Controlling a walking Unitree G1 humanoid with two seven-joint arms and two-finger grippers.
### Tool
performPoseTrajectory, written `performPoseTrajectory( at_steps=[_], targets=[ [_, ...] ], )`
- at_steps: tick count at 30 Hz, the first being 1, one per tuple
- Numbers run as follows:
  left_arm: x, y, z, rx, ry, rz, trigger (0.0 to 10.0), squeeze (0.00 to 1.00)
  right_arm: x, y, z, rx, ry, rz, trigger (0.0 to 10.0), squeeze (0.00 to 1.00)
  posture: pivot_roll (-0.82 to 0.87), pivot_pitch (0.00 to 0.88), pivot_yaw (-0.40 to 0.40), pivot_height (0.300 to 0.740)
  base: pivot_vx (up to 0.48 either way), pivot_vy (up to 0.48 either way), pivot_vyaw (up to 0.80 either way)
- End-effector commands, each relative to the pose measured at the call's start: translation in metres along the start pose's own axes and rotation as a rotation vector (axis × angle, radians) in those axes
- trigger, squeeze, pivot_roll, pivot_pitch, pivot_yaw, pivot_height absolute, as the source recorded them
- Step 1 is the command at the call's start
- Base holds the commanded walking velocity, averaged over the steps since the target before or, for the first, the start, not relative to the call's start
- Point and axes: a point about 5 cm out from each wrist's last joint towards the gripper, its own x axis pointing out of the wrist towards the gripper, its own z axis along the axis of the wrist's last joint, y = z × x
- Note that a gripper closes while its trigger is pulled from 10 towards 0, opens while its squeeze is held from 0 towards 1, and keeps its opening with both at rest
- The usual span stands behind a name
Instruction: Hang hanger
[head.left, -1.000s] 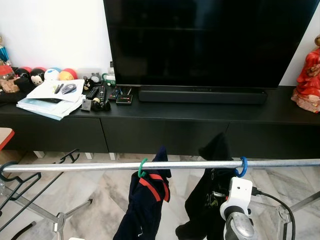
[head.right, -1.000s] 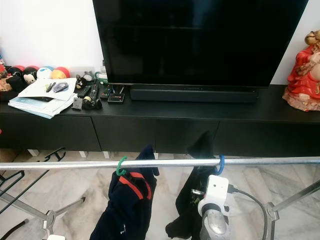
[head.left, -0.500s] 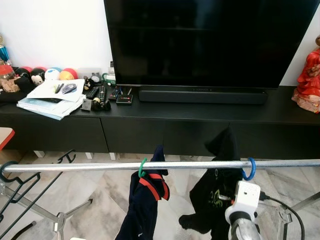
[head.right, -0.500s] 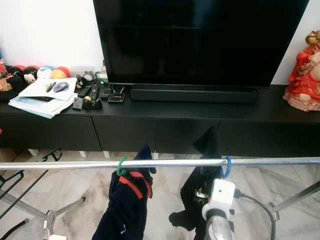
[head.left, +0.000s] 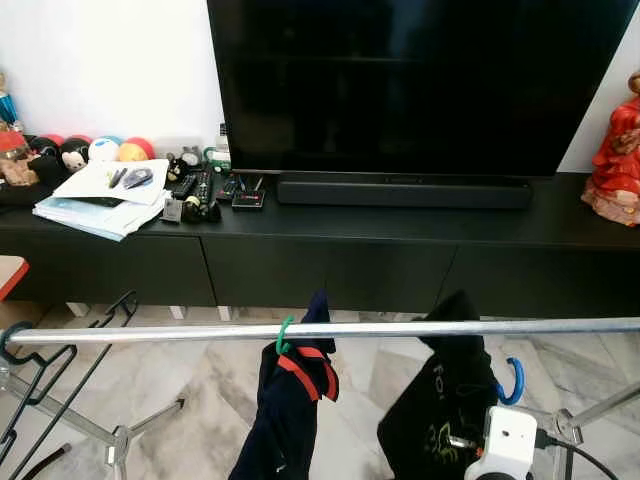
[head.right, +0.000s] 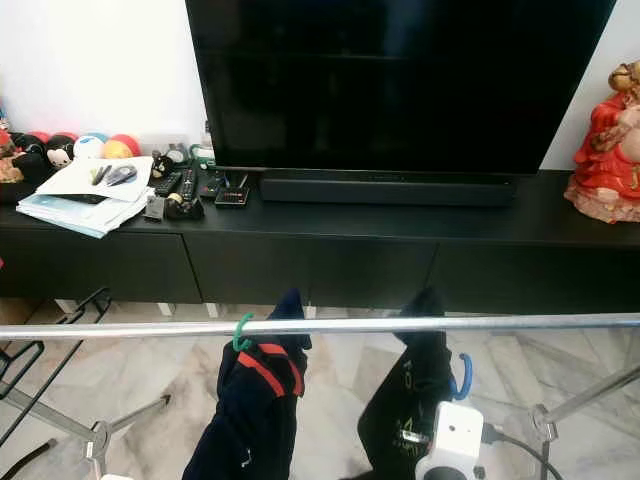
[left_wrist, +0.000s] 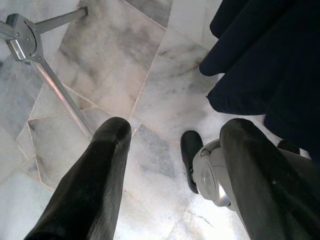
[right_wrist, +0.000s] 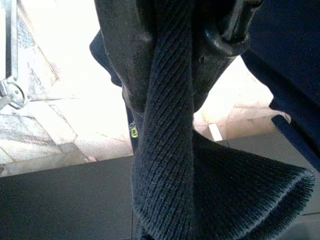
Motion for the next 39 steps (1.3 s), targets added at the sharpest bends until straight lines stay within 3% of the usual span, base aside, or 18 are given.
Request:
performPoseTrajectory(
  at_steps=[1,14,15,16,17,26,39],
  targets=[
    [-0.001,-0.002,-0.003,0.006,0.007,-0.006,10.0,0.0,0.001,0.0,0.006,-0.018,-0.025,0.009,0.0,0.0,0.05,0.0,-0.003,0.74,0.0,0.0,0.0],
    [-0.002,0.003,-0.003,-0.05,-0.004,0.032,10.0,0.0,0.003,0.0,-0.008,0.013,0.038,0.017,0.0,0.0,0.05,0.008,0.0,0.74,0.0,0.0,0.0],
    [-0.002,0.005,-0.004,-0.069,-0.002,0.046,10.0,0.0,0.003,0.002,-0.01,0.019,0.05,0.033,4.4,0.0,0.05,0.01,0.002,0.74,0.0,0.0,0.0],
    [-0.002,0.005,-0.004,-0.069,-0.002,0.046,10.0,0.0,0.003,0.002,-0.01,0.019,0.05,0.033,4.4,0.0,0.05,0.01,0.002,0.74,0.0,0.0,0.0],
    [-0.002,0.007,-0.004,-0.092,0.001,0.061,10.0,0.0,0.005,0.003,-0.013,0.017,0.058,0.042,10.0,0.0,0.05,0.01,0.002,0.74,0.0,0.0,0.0],
    [-0.004,0.015,-0.006,-0.138,0.01,0.093,10.0,0.0,0.011,0.004,-0.009,0.016,0.038,0.057,10.0,0.0,0.06,0.024,0.006,0.74,0.0,0.0,0.0],
    [-0.005,0.016,-0.01,-0.143,0.031,0.094,10.0,0.0,0.015,0.004,-0.007,0.015,0.023,0.062,10.0,0.0,0.06,0.028,0.011,0.74,0.0,0.0,0.0]
  ],
)
